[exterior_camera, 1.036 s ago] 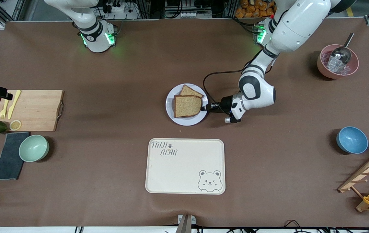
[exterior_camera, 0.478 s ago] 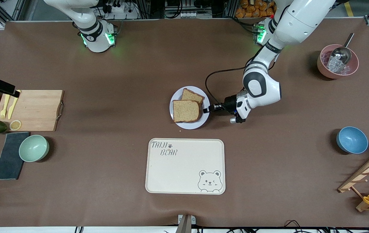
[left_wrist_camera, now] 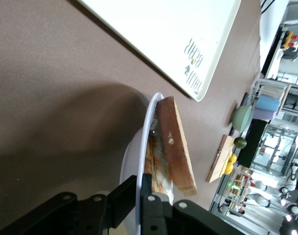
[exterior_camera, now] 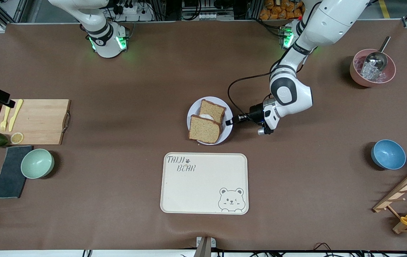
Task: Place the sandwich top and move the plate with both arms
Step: 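Slide the plate with the left gripper onto the bear-printed tray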
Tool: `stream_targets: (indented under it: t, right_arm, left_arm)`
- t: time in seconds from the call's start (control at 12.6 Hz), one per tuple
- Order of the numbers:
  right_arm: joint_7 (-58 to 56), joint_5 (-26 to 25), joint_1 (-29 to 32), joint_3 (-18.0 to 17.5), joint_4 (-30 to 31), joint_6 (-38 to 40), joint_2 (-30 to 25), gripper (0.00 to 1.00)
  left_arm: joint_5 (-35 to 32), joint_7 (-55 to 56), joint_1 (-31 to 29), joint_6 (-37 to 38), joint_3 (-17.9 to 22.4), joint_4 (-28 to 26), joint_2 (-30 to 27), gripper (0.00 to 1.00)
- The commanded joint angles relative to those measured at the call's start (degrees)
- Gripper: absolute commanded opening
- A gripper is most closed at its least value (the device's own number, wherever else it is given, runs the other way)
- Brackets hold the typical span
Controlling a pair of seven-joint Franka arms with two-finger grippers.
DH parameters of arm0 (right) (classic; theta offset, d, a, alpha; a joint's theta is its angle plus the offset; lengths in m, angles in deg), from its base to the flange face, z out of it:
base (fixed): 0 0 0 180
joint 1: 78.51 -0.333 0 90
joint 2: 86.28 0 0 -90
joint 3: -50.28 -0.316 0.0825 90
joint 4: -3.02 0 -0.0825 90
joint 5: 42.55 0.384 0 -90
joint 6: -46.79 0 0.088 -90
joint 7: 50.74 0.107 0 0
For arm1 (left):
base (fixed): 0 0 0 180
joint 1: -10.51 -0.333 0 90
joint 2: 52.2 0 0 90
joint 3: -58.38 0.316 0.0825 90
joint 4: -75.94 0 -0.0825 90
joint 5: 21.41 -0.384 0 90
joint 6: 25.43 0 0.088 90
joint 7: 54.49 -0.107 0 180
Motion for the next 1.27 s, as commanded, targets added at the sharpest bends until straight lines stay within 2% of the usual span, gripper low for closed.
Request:
stream_targets:
  t: [0.0,0.16,0.32,0.56,1.04,1.2]
  right_arm:
    - [0.9,-1.4,1.39,-1.16,-3.62,1.49,1.46,1.0]
    - [0.63,-0.96,1.22,-1.25,-4.24,2.45,1.2,1.0]
    - [0.89,-1.13,1.3,-2.65,-5.03,2.46,1.11,1.0]
    - [0.9,-0.87,1.31,-2.83,-5.03,2.46,1.11,1.0]
    - [0.9,-0.87,1.04,-3.27,-5.03,2.46,1.11,1.0]
    - [0.9,-0.87,1.04,-3.27,-5.03,2.37,1.11,1.0]
  left_arm:
    - [9.08,-6.05,-0.99,0.38,-1.33,-3.17,-3.92,0.0]
    - [17.18,-11.85,-1.08,0.47,-1.77,-4.58,-5.07,0.0]
    - [20.27,-13.02,-1.08,0.47,-2.21,-4.67,-5.24,0.0]
    - [26.34,-13.54,-1.08,0.47,-2.21,-3.1,-5.6,0.0]
    - [28.9,-13.9,-2.75,0.03,-1.68,4.55,-1.73,0.0]
    - [28.9,-15.82,-3.18,-0.14,-1.25,9.02,2.2,0.0]
